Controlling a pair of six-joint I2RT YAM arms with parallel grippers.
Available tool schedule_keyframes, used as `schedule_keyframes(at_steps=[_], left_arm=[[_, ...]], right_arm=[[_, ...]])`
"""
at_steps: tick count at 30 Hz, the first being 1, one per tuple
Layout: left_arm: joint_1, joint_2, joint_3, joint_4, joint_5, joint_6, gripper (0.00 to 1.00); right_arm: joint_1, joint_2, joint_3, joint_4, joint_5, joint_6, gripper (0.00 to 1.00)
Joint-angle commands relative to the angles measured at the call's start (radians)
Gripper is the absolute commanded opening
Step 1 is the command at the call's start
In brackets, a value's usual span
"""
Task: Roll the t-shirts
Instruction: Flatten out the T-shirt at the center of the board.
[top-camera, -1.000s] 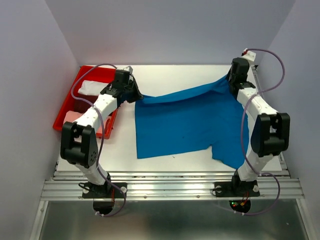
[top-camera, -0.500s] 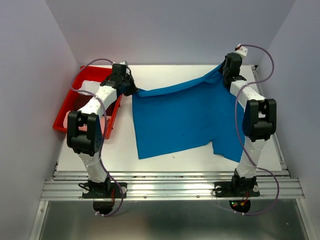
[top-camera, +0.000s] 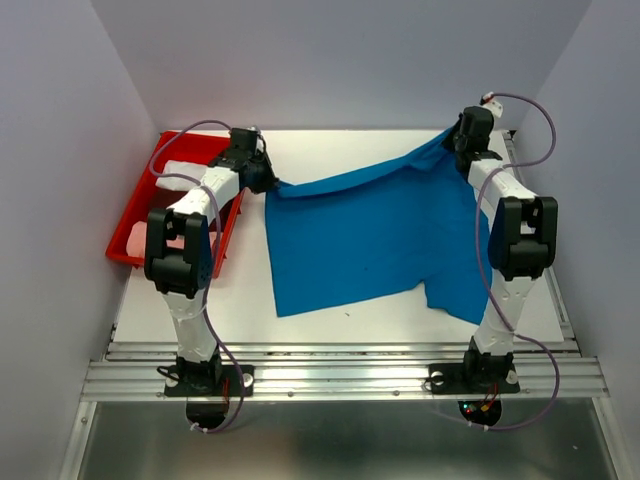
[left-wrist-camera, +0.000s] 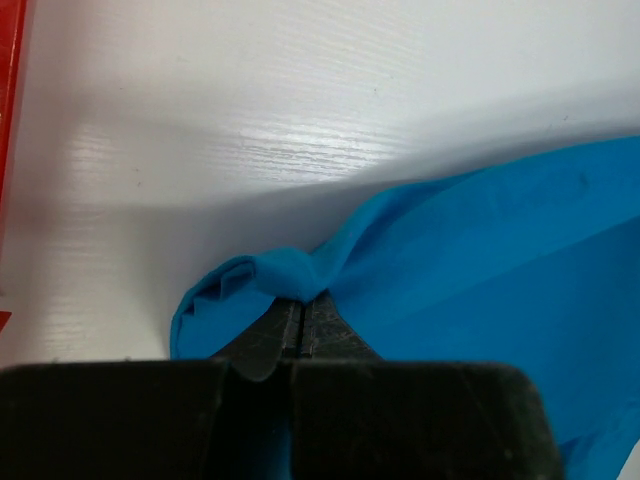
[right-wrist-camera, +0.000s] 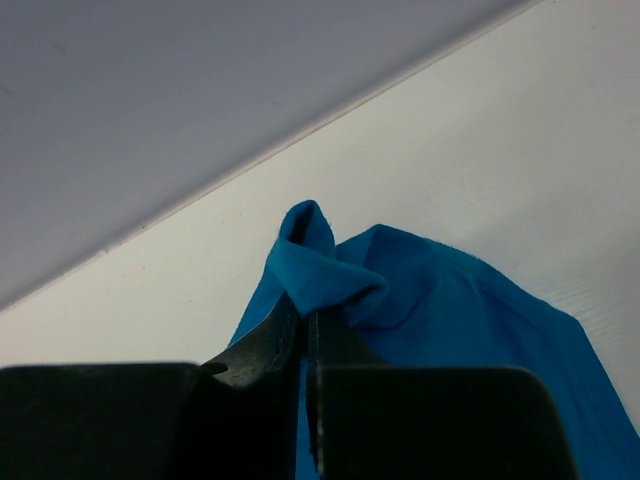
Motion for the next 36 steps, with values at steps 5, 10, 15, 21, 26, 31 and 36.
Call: schedule_keyframes(at_steps=[5,10,15,21,26,31,36], left_arm=[[0.005,0.007,0.087,-0.011,-0.001,0.027,0.00],[0.008,0.020,0.112,-0.023,-0.012,0.033,0.00],[0.019,0.056,0.162,-0.066,-0.012,0.039,0.00],[0.025,0.099,0.199,-0.088,-0.016,0.042,0.00],[0.036,0.116,0.215,-0.102,-0.018,0.045,0.00],[0.045,0.139,0.245,-0.114,-0.018,0.048,0.00],[0.051,0.142,0.251,-0.115,-0.021,0.048,0.00]], right_arm=[[-0.041,0.031,0.054,-0.035,-0.081,0.036,0.01],[-0.041,0.104,0.094,0.061,-0.126,0.039,0.01],[-0.041,0.181,0.175,0.071,-0.128,0.069,0.01],[-0.041,0.282,0.285,0.075,-0.138,0.101,0.01],[-0.041,0.359,0.374,0.071,-0.158,0.131,0.01],[-0.041,0.422,0.451,0.065,-0.180,0.158,0.01],[-0.041,0.465,0.520,0.051,-0.201,0.171,0.01]])
